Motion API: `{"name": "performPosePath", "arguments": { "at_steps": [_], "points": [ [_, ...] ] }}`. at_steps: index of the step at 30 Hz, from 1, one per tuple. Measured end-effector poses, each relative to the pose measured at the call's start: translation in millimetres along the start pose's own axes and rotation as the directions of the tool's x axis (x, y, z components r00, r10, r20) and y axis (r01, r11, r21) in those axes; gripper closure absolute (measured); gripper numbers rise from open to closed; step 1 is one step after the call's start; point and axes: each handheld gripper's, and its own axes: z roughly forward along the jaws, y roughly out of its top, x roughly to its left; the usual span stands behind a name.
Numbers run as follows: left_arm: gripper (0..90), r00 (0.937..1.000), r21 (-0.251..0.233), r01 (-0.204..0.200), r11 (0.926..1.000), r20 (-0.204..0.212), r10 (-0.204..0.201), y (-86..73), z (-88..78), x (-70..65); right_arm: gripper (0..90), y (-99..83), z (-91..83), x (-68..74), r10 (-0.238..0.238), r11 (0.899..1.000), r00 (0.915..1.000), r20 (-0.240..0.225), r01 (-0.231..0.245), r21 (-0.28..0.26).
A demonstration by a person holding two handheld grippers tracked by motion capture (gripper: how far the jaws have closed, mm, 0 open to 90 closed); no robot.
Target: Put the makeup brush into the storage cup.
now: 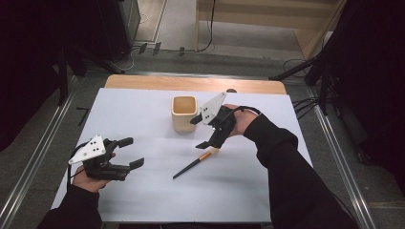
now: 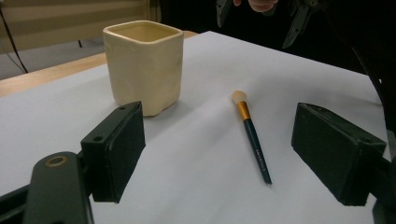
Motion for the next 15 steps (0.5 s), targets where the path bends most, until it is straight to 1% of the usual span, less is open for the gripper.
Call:
{"name": "performPosePath", "arguments": {
  "at_steps": [1, 3, 4, 6, 7, 9, 10, 11, 12, 13, 15],
  "points": [
    [18.2, 1.0, 0.0, -0.001, 1.0, 0.001, 0.001, 0.0, 0.0, -0.1, 17.2, 2.2, 1.4, 0.9, -0.022, 0.999, 0.9998, -0.003, 0.022, 0.032],
    [18.2, 1.0, 0.001, -0.001, 1.0, 0.001, 0.001, 0.1, 0.0, -0.2, 17.3, 3.1, 3.2, 1.6, -0.033, 0.997, 0.9994, -0.01, 0.034, 0.075],
    [18.2, 1.0, 0.001, 0.0, 1.0, 0.001, 0.0, 0.0, 0.0, -0.2, 17.3, 3.1, 3.2, 1.6, -0.033, 0.997, 0.9994, -0.01, 0.034, 0.075],
    [18.2, 1.0, 0.001, 0.0, 1.0, 0.0, 0.0, 0.0, 0.0, -0.1, 17.6, 3.2, 5.3, 2.0, -0.035, 0.994, 0.9992, -0.018, 0.037, 0.102],
    [18.2, 1.0, 0.001, 0.0, 1.0, 0.0, 0.0, -0.1, -0.1, -0.1, 18.8, 3.8, 6.3, 2.6, -0.035, 0.991, 0.9991, -0.023, 0.037, 0.129],
    [18.2, 1.0, 0.001, 0.002, 1.0, 0.0, -0.002, -0.2, 0.0, 0.2, 20.6, 4.9, 7.8, 3.0, -0.047, 0.986, 0.9982, -0.037, 0.052, 0.158],
    [18.2, 1.0, 0.002, 0.001, 1.0, 0.0, -0.001, -0.2, 0.1, 0.2, 20.6, 4.9, 7.8, 3.0, -0.047, 0.986, 0.9982, -0.037, 0.052, 0.158],
    [18.2, 1.0, 0.002, 0.002, 1.0, 0.0, -0.002, -0.2, 0.2, 0.2, 20.6, 5.5, 8.5, 3.5, -0.053, 0.982, 0.998, -0.034, 0.058, 0.181],
    [18.2, 1.0, 0.001, 0.002, 1.0, 0.0, -0.002, -0.2, 0.2, 0.1, 20.6, 7.2, 9.9, 4.6, -0.053, 0.976, 0.9977, -0.042, 0.061, 0.208],
    [18.2, 1.0, 0.002, 0.0, 1.0, -0.001, 0.0, -0.1, 0.0, 0.0, 20.6, 7.2, 9.9, 4.6, -0.053, 0.976, 0.9977, -0.042, 0.061, 0.208],
    [18.2, 1.0, 0.0, -0.002, 1.0, -0.002, 0.002, 0.0, -0.3, 0.0, 20.6, 9.1, 11.5, 5.3, -0.072, 0.97, 0.9965, -0.042, 0.08, 0.229]
  ]
}}
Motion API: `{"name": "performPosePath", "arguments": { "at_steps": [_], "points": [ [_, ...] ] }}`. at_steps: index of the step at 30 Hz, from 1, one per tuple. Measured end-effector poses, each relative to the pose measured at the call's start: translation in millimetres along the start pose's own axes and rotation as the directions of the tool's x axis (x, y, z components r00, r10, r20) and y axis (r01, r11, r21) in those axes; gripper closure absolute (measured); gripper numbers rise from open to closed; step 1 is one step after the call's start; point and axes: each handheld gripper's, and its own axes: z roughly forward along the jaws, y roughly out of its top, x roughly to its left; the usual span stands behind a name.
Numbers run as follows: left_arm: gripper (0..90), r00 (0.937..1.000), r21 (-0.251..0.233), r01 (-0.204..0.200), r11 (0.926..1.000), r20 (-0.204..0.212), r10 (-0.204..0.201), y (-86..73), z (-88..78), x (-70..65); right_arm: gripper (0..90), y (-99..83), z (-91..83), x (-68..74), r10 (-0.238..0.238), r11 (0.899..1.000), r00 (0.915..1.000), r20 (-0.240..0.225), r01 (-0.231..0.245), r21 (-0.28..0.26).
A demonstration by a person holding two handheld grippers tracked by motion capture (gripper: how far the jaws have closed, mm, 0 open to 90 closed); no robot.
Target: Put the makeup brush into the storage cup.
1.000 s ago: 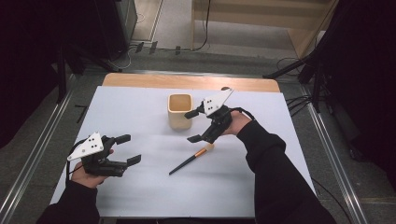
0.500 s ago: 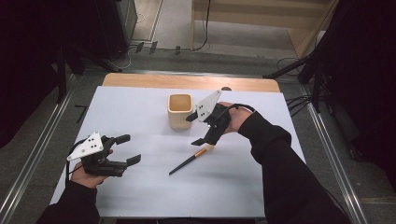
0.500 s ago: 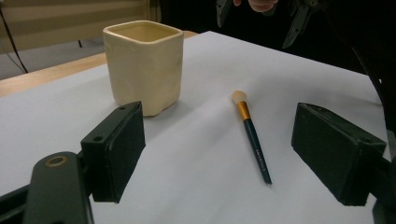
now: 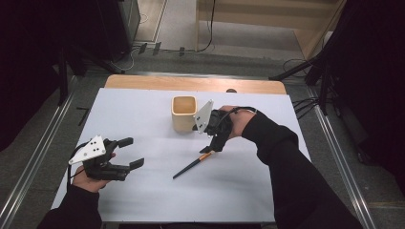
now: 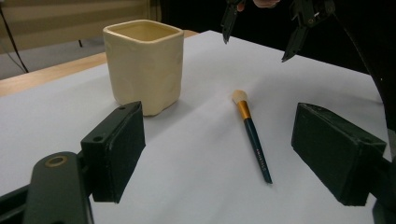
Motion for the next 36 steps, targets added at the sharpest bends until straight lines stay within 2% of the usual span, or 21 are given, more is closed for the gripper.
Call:
{"name": "performPosePath", "arguments": {
  "at_steps": [3, 4, 8, 13, 16, 18, 22, 25, 26, 27, 29, 32, 33, 34, 36],
  "points": [
    [18.2, 1.0, 0.002, 0.001, 1.0, -0.002, -0.001, -0.1, -0.3, 0.2, 23.0, 2.0, 1.2, 1.0, -0.02, 0.999, 0.9997, -0.009, 0.021, 0.04],
    [18.2, 1.0, 0.002, 0.004, 1.0, -0.001, -0.004, -0.2, -0.2, 0.1, 23.1, 2.8, 2.8, 2.3, -0.05, 0.996, 0.9986, -0.017, 0.051, 0.071],
    [18.2, 1.0, 0.002, 0.002, 1.0, -0.001, -0.002, -0.1, -0.3, 0.1, 21.6, 3.8, 6.3, 3.1, -0.058, 0.992, 0.9978, -0.033, 0.061, 0.112],
    [18.1, 1.0, 0.003, 0.003, 1.0, -0.003, -0.003, -0.2, -0.3, 0.1, 19.8, 4.4, 10.4, 2.8, -0.046, 0.984, 0.997, -0.062, 0.056, 0.169],
    [18.2, 1.0, 0.004, 0.003, 1.0, -0.003, -0.003, -0.3, -0.1, 0.0, 19.5, 4.5, 11.9, 2.7, -0.033, 0.981, 0.9977, -0.06, 0.044, 0.189],
    [18.1, 1.0, 0.007, 0.001, 1.0, -0.003, -0.001, -0.3, 0.0, 0.0, 22.0, 4.0, 12.6, 3.9, -0.062, 0.974, 0.9963, -0.058, 0.074, 0.212],
    [18.2, 1.0, 0.007, 0.0, 1.0, -0.004, 0.0, -0.2, 0.0, -0.2, 23.9, 3.9, 13.9, 4.6, -0.08, 0.969, 0.9951, -0.057, 0.091, 0.23],
    [18.2, 1.0, 0.006, 0.0, 1.0, -0.004, 0.0, -0.3, -0.2, -0.1, 26.4, 3.6, 16.0, 6.3, -0.087, 0.963, 0.9934, -0.075, 0.103, 0.248],
    [18.2, 1.0, 0.006, 0.002, 1.0, -0.003, -0.002, -0.3, -0.2, -0.1, 26.5, 4.1, 18.2, 6.3, -0.1, 0.959, 0.9921, -0.075, 0.116, 0.259],
    [18.2, 1.0, 0.007, 0.001, 1.0, -0.004, -0.001, -0.3, -0.2, -0.1, 26.5, 4.1, 18.2, 6.3, -0.1, 0.959, 0.9921, -0.075, 0.116, 0.259],
    [18.2, 1.0, 0.007, 0.001, 1.0, -0.003, -0.001, -0.4, -0.2, -0.1, 25.6, 4.1, 21.9, 6.8, -0.1, 0.953, 0.9914, -0.084, 0.12, 0.279],
    [18.2, 1.0, 0.008, 0.0, 1.0, -0.004, 0.0, -0.3, -0.2, 0.0, 25.3, 4.2, 24.0, 6.3, -0.107, 0.951, 0.9909, -0.082, 0.126, 0.282],
    [18.2, 1.0, 0.009, 0.0, 1.0, -0.004, 0.0, -0.4, -0.2, 0.0, 25.2, 4.2, 24.7, 7.8, -0.084, 0.949, 0.9932, -0.081, 0.104, 0.297],
    [18.1, 1.0, 0.009, 0.0, 1.0, -0.004, 0.0, -0.4, -0.1, 0.0, 25.2, 4.0, 26.2, 6.7, -0.098, 0.95, 0.9917, -0.084, 0.118, 0.291],
    [18.1, 1.0, 0.01, 0.001, 1.0, -0.003, -0.001, -0.4, 0.1, -0.2, 25.2, 3.9, 27.3, 7.5, -0.086, 0.95, 0.9931, -0.08, 0.106, 0.294]
  ]
}}
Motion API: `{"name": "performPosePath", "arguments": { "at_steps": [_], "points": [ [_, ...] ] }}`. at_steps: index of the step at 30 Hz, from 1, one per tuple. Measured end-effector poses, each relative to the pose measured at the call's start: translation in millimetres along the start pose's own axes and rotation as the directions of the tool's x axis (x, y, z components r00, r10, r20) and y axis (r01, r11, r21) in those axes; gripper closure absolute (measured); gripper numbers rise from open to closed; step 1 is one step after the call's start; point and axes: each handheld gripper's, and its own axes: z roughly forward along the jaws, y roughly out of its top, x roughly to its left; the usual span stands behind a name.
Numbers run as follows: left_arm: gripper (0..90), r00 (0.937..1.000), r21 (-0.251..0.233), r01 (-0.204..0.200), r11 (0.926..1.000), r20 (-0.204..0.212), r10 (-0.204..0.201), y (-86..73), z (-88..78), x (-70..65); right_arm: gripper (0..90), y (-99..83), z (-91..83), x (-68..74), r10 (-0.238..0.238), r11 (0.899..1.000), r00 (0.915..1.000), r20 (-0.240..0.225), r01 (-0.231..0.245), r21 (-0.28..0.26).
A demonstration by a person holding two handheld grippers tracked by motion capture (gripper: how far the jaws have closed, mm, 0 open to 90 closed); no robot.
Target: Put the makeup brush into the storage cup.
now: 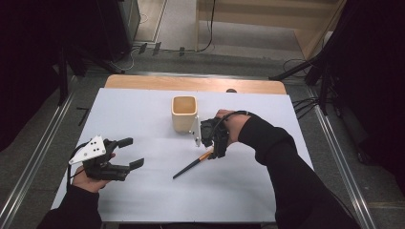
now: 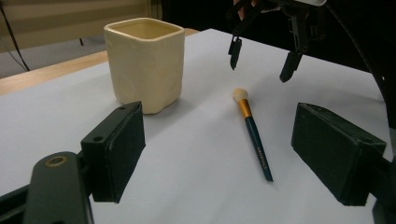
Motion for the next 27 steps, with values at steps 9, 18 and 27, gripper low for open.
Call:
{"name": "performPosePath", "arguments": {
  "at_steps": [9, 18, 27],
  "points": [
    [18.2, 1.0, 0.0, 0.0, 1.0, 0.0, 0.0, 0.0, -0.1, -0.2, 27.2, 1.8, 11.9, -1.2, -0.031, 1.0, 0.9995, -0.009, 0.031, -0.002],
    [18.2, 1.0, 0.006, 0.0, 1.0, -0.001, 0.0, -0.4, 1.0, -0.4, 23.1, -1.1, 28.1, -1.5, 0.009, 1.0, 0.9999, -0.013, -0.009, 0.025],
    [18.2, 1.0, 0.008, -0.001, 1.0, -0.001, 0.001, -0.5, 1.1, -0.3, 27.9, -1.4, 39.0, -1.4, -0.011, 1.0, 0.9996, -0.027, 0.011, 0.005]
  ]
}}
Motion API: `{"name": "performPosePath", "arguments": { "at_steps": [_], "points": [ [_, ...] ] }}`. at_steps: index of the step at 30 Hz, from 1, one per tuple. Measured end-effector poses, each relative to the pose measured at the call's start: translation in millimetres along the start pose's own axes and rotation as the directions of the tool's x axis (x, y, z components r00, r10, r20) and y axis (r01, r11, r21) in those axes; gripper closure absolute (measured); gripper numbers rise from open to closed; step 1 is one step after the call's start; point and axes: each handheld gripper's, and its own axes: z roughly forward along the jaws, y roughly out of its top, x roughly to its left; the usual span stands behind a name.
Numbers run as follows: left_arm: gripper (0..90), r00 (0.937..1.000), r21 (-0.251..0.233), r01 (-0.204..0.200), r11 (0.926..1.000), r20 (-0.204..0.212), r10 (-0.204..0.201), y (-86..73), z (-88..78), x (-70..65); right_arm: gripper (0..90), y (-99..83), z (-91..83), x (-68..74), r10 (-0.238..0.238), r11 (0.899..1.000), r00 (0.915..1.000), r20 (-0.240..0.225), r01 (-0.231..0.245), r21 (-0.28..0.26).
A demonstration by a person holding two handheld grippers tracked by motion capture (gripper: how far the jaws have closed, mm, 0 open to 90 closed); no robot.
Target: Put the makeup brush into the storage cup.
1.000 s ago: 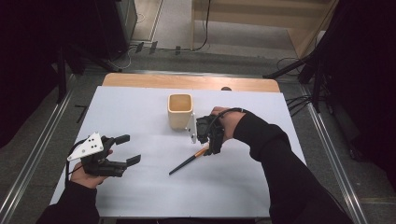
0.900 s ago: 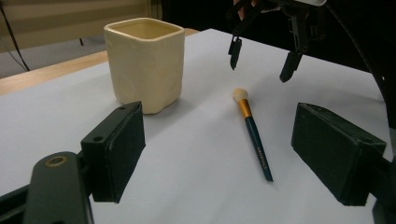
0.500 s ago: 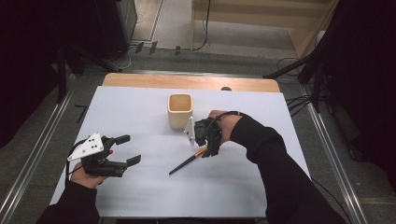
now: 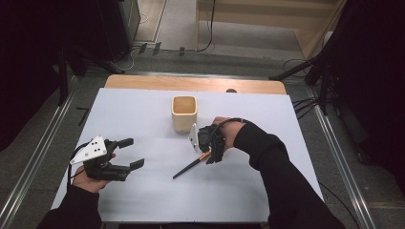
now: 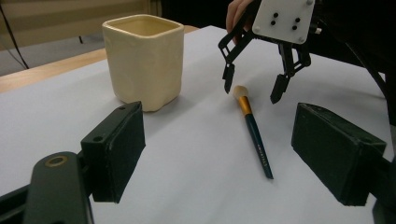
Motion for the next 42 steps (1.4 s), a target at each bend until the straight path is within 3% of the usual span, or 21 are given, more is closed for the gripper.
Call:
{"name": "performPosePath", "arguments": {
  "at_steps": [8, 17, 29, 42],
  "points": [
    [18.2, 1.0, 0.004, -0.005, 1.0, 0.001, 0.005, 0.0, 0.0, -0.2, 33.4, -4.1, 15.6, -1.3, 0.01, 1.0, 0.9996, -0.026, -0.01, 0.024],
    [18.2, 1.0, 0.003, -0.006, 1.0, 0.0, 0.006, 0.0, -0.1, -0.3, 51.9, -5.5, 21.3, -5.2, 0.046, 0.998, 0.998, -0.044, -0.044, 0.041],
    [18.2, 1.0, 0.008, -0.006, 1.0, 0.004, 0.006, -0.1, 0.3, -0.6, 72.1, -2.8, 19.9, -5.1, 0.015, 0.999, 0.9986, -0.05, -0.013, 0.051],
    [18.0, 1.0, 0.015, 0.002, 0.9999, 0.008, -0.002, -0.6, 1.0, -0.4, 76.8, -3.4, 19.8, -6.5, 0.031, 0.999, 0.9976, -0.062, -0.029, 0.046]
  ]
}}
